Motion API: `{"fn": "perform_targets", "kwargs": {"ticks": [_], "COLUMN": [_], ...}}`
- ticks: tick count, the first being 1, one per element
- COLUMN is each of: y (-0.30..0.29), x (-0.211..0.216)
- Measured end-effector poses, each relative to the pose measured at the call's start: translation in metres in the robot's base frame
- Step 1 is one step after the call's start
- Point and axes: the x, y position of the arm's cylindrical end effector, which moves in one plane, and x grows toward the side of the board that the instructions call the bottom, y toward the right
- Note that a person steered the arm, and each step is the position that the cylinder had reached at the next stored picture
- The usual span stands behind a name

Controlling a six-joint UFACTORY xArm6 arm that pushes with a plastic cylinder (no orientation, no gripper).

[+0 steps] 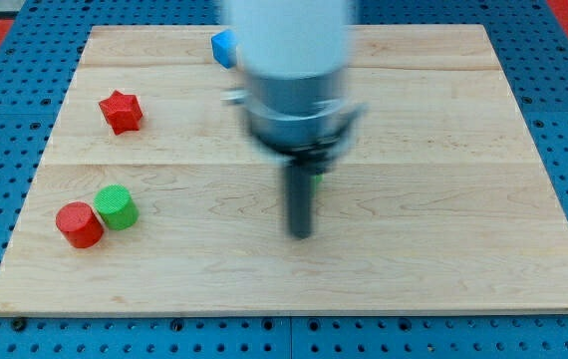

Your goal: Move the green star vertically below the yellow heart

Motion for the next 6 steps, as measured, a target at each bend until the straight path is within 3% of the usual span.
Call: {"fn": "perform_targets", "kwargs": {"ticks": [1,2,3,4,5,6], "y": [0.012,-0.108,-0.179,-0.134,-0.076,-0.026], "x": [-0.079,-0.068,-0.010,-0.070,-0.089,-0.040]}}
